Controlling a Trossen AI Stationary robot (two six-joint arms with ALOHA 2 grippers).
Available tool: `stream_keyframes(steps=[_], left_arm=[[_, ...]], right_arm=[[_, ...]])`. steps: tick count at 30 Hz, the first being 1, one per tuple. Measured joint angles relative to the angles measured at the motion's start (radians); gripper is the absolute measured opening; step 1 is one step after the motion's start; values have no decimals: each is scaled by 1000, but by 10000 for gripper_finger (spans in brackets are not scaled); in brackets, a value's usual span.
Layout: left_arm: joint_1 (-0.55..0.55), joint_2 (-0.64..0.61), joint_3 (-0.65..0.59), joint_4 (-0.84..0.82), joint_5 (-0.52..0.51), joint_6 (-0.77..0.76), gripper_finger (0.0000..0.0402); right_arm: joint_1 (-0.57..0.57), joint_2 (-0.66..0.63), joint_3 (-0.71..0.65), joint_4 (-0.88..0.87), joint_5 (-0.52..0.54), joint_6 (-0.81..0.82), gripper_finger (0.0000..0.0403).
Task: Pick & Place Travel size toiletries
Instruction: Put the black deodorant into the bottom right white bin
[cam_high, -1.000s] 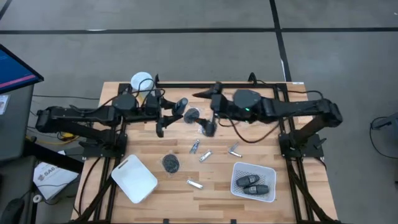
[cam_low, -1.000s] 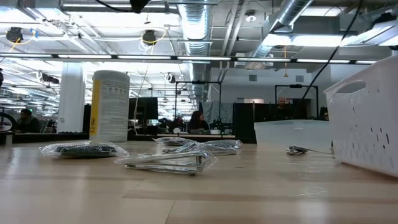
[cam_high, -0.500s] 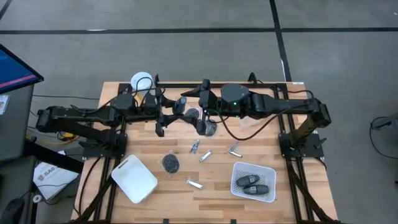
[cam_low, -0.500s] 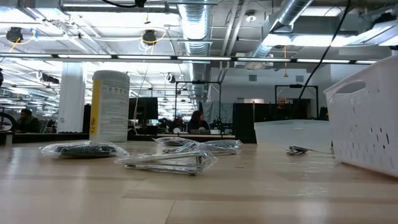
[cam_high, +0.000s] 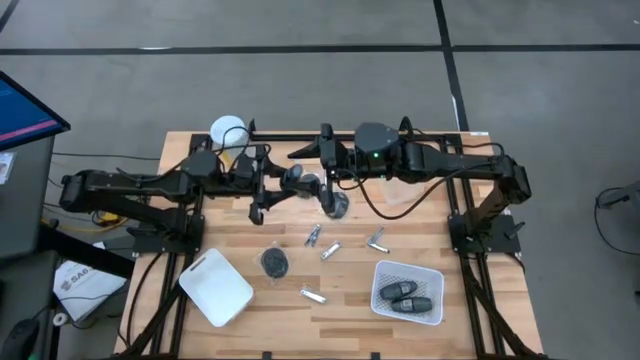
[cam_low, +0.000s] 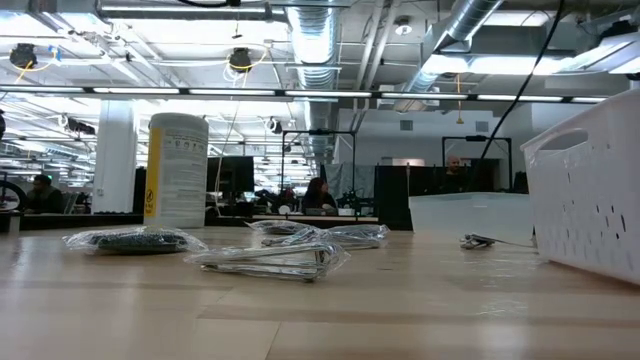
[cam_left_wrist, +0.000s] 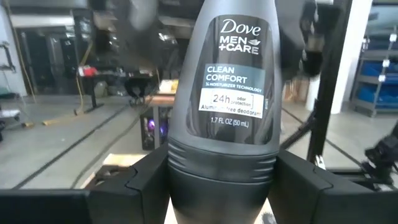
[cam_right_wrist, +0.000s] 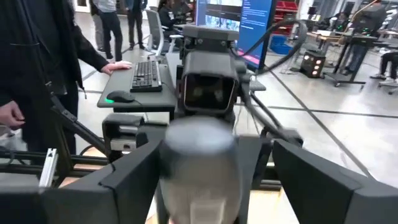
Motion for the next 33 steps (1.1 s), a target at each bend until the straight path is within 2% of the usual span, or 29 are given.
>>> stream_keyframes(steps=[9,11,23,33], left_arm=[[0,38,-1,58,9,1,207],[0,38,-1,67,10,1,207],[0,38,-1,73,18,-5,204],[0,38,-1,75,17,-10,210]], right_arm=[[-5,14,-2,-13,-26,0,287],[-6,25,0,1,-53,0,277],[-5,29,-1,29,-61,-4,184],[2,29,-1,25,-72,-4,182]])
